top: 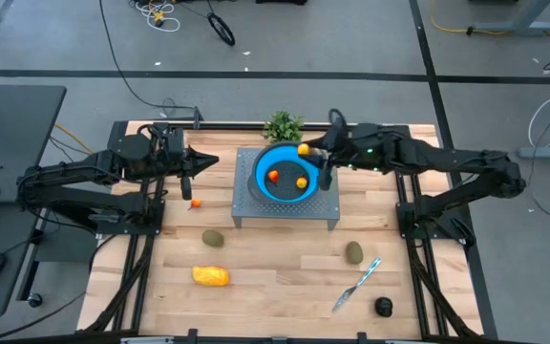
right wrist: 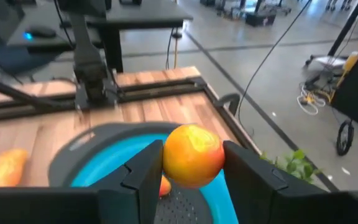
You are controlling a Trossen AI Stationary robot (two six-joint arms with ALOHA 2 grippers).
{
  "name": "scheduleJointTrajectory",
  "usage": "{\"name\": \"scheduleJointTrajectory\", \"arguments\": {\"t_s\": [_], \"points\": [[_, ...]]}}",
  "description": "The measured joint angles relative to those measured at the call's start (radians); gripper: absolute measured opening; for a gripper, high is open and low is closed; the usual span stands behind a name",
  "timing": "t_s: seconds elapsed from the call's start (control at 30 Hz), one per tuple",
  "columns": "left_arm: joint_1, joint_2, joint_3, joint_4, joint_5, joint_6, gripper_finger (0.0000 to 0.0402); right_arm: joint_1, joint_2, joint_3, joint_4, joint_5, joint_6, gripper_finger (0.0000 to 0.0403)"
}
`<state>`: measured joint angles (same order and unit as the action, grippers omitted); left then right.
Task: Pick & Place Fruit
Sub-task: Put the right orange pear into the strainer bowl on the shelf
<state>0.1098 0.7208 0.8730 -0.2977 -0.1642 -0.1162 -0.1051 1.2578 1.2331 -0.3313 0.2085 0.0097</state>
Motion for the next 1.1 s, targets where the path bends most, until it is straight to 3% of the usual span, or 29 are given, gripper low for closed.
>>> {"name": "scheduleJointTrajectory", "arguments": {"t_s": [0.4, 1.1], "points": [[0.0, 0.0, 0.0, 0.0, 0.001, 0.0, 0.0002, 0.0, 0.134, 0.0, 0.0, -0.001, 0.0, 0.0165], [0.0, 0.0, 0.0, 0.0, 0.019, 0.024, 0.0002, 0.0, 0.149, 0.0, 0.0, -0.001, 0.0, 0.0165]]}}
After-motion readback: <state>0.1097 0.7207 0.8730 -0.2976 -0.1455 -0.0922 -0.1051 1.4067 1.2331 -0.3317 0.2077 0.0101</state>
